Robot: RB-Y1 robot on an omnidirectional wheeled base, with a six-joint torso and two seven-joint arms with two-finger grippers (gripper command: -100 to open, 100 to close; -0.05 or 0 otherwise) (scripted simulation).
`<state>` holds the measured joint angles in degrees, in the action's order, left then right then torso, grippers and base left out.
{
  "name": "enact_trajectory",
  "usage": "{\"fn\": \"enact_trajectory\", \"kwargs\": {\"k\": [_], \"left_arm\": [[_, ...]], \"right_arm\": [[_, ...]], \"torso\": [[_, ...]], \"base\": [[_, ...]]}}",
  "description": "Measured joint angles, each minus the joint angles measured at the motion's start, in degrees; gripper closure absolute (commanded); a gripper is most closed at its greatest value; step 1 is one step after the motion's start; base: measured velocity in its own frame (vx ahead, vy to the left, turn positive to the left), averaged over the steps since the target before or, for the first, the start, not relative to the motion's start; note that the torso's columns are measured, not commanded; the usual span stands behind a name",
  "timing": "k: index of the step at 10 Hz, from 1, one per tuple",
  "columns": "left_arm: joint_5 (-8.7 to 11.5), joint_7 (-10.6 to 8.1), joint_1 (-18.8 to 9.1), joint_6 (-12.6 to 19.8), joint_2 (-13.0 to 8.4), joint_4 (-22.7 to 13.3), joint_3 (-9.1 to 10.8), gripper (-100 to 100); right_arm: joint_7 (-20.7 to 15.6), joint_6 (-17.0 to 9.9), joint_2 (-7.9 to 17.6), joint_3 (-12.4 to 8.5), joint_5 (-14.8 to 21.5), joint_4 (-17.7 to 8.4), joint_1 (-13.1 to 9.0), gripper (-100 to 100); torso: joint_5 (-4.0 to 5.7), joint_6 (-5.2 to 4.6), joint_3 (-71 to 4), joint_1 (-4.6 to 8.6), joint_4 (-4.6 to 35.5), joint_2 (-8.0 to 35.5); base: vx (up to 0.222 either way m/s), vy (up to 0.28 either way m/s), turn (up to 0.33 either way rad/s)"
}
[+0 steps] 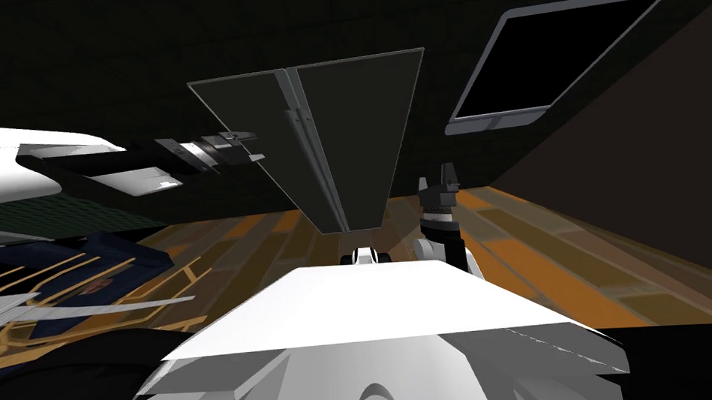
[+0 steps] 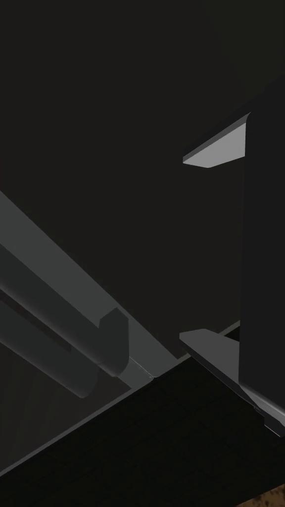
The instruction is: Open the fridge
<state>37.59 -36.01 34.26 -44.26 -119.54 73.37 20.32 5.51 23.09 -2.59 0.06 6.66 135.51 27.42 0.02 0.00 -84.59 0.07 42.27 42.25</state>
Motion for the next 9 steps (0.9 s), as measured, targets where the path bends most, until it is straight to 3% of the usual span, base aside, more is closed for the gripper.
{"fn": "enact_trajectory", "kwargs": {"k": [3, 9], "left_arm": [[-0.4, -3.3, -1.9, 0.8, -4.0, -1.5, -0.19, -100], [2.7, -7.12, -0.2, -0.6, -13.4, -6.7, 0.89, -100]], "right_arm": [[0.0, 0.0, 0.0, 0.0, 0.0, 0.0, 0.0, 0], [0.0, 0.0, 0.0, 0.0, 0.0, 0.0, 0.0, 0]], "torso": [[-0.07, 0.02, 0.0, -0.2, 0.0, 0.1], [-0.05, 0.01, 0.0, -0.16, 0.0, 0.1]], "base": [[0.043, -0.06, 0.019], [0.046, -0.062, 0.025]]}}
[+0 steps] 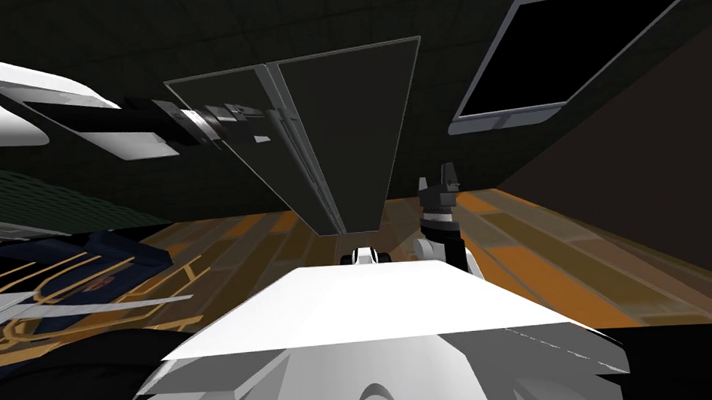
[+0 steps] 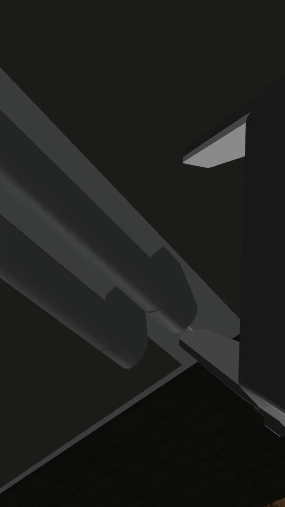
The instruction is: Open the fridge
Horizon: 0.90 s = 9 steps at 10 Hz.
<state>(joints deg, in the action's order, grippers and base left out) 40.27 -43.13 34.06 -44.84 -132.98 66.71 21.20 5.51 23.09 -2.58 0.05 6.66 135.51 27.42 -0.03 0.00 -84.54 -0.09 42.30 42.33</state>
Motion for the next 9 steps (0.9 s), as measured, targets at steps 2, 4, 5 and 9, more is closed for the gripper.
{"fn": "enact_trajectory", "kwargs": {"k": [2, 4, 5, 9], "left_arm": [[0.6, -0.57, -0.3, 0.3, -2.1, -0.1, 0.13, -100], [1.0, -1.15, 0.2, -0.1, -3.3, -1.0, 0.32, -100], [1.0, -1.14, 0.2, -0.1, -3.3, -1.0, 0.32, 100], [2.0, -0.01, 0.7, -2.9, -4.4, 0.3, 2.24, 100]], "right_arm": [[0.0, 0.0, 0.0, 0.0, 0.0, 0.0, 0.0, 0], [0.0, 0.0, 0.0, 0.0, 0.0, 0.0, 0.0, 0], [0.0, 0.0, 0.0, 0.0, 0.0, 0.0, 0.0, 0], [0.0, 0.0, 0.0, 0.0, 0.0, 0.0, 0.0, 0]], "torso": [[0.02, 0.0, 0.0, 0.05, 0.0, 0.0], [-0.01, 0.01, 0.0, -0.01, 0.0, 0.0], [0.0, 0.01, 0.0, 0.0, 0.0, 0.0], [-0.22, 0.13, 0.1, -0.26, 0.0, 0.1]], "base": [[0.031, -0.036, 0.015], [0.006, -0.007, 0.0], [0.004, -0.001, -0.011], [-0.084, 0.187, -0.027]]}}
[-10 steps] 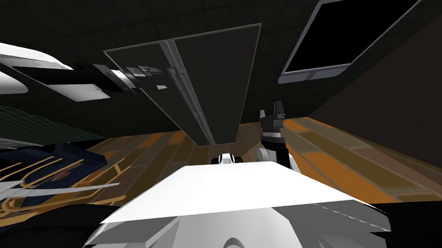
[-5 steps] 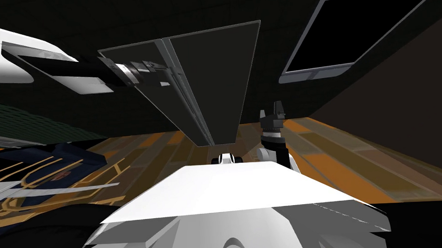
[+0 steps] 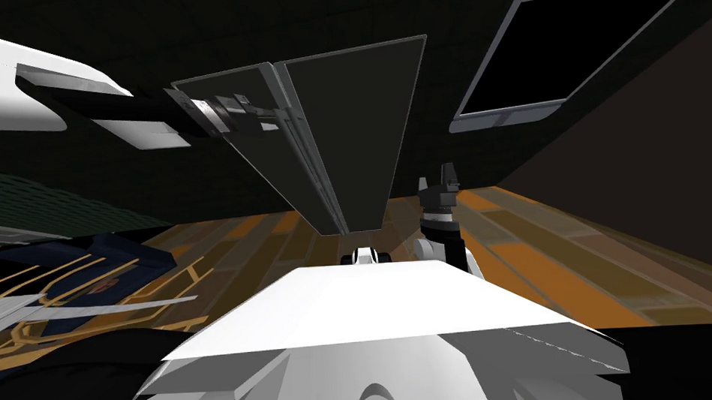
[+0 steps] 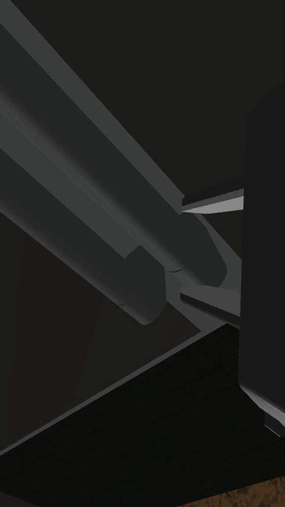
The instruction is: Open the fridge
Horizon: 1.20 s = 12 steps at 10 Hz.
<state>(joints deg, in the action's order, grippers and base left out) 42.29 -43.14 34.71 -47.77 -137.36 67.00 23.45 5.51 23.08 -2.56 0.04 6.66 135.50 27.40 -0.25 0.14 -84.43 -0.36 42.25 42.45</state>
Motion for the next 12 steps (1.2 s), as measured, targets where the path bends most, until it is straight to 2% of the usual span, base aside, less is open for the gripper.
{"fn": "enact_trajectory", "kwargs": {"k": [2, 4, 6, 7, 8, 10, 12], "left_arm": [[-0.3, 0.29, -1.1, -1.6, 0.1, 2.3, 0.15, 100], [0.8, 0.55, 0.3, -4.5, -1.5, 2.0, 1.68, 100], [0.9, 1.38, -0.4, -6.2, -1.5, 4.5, 2.32, 100], [1.1, 1.42, -0.2, -7.8, -2.0, 4.3, 2.72, 100], [1.1, 1.37, -0.2, -8.2, -2.0, 4.3, 2.77, -100], [2.5, -0.11, 0.0, -7.6, -2.5, 4.1, 3.06, -100], [3.8, -1.47, -0.2, -6.9, -2.8, 4.3, 3.26, -100]], "right_arm": [[0.0, 0.0, 0.0, 0.0, 0.0, 0.0, 0.0, 0], [0.0, 0.0, 0.0, 0.0, 0.0, 0.0, 0.0, 0], [0.0, 0.0, 0.0, 0.0, 0.0, 0.0, 0.0, 0], [0.0, 0.0, 0.0, 0.0, 0.0, 0.0, 0.0, 0], [0.0, 0.0, 0.0, 0.0, 0.0, 0.0, 0.0, 0], [0.0, 0.0, 0.0, 0.0, 0.0, 0.0, 0.0, 0], [0.0, 0.0, 0.0, 0.0, 0.0, 0.0, 0.0, 0]], "torso": [[0.19, -0.12, -0.2, 0.21, 0.0, -0.2], [0.22, -0.14, -0.1, 0.31, 0.0, -0.2], [0.3, -0.14, -0.1, 0.54, 0.0, -0.1], [0.34, -0.15, -0.1, 0.62, 0.0, -0.1], [0.38, -0.14, -0.2, 0.79, 0.0, -0.3], [0.46, -0.19, -0.5, 0.95, -0.2, -0.8], [0.27, -0.15, -0.3, 0.41, 0.0, -0.4]], "base": [[-0.072, 0.246, -0.022], [-0.109, 0.265, -0.034], [-0.105, 0.192, -0.024], [-0.055, 0.079, -0.01], [0.075, -0.049, -0.036], [0.152, -0.141, -0.024], [0.183, -0.131, -0.029]]}}
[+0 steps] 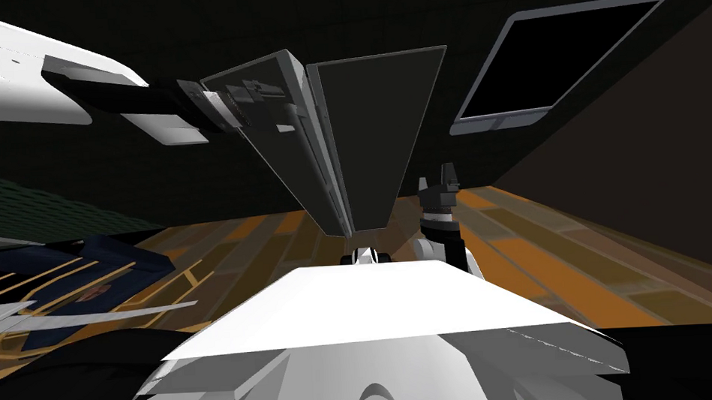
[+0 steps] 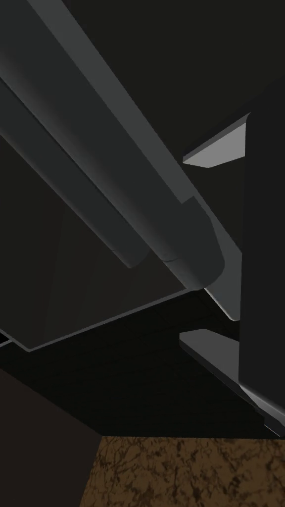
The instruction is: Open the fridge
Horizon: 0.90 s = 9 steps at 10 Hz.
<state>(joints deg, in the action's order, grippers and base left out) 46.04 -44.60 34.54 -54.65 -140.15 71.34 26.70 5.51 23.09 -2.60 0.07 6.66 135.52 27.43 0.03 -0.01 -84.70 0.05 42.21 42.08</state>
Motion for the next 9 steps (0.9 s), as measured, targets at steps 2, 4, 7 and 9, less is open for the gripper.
{"fn": "enact_trajectory", "kwargs": {"k": [2, 4, 7, 9], "left_arm": [[0.7, -1.31, -0.2, 0.2, -0.2, -0.1, 0.04, -100], [0.7, -1.26, -0.2, 0.2, -0.2, -0.1, 0.05, 100], [1.2, -0.78, -1.0, -2.6, -1.4, 1.8, 1.48, 100], [1.7, -0.48, -0.5, -5.0, -2.4, 2.5, 2.45, 100]], "right_arm": [[0.0, 0.0, 0.0, 0.0, 0.0, 0.0, 0.0, 0], [0.0, 0.0, 0.0, 0.0, 0.0, 0.0, 0.0, 0], [0.0, 0.0, 0.0, 0.0, 0.0, 0.0, 0.0, 0], [0.0, 0.0, 0.0, 0.0, 0.0, 0.0, 0.0, 0]], "torso": [[-0.1, -0.14, 0.1, -0.36, 0.0, 0.3], [-0.08, 0.01, 0.2, -0.18, 0.1, 0.3], [-0.37, 0.26, 0.6, -0.61, 0.2, 0.7], [-0.17, 0.22, 0.3, -0.27, 0.2, 0.5]], "base": [[0.044, -0.03, 0.018], [-0.019, 0.074, -0.006], [-0.072, 0.23, -0.05], [-0.075, 0.166, 0.0]]}}
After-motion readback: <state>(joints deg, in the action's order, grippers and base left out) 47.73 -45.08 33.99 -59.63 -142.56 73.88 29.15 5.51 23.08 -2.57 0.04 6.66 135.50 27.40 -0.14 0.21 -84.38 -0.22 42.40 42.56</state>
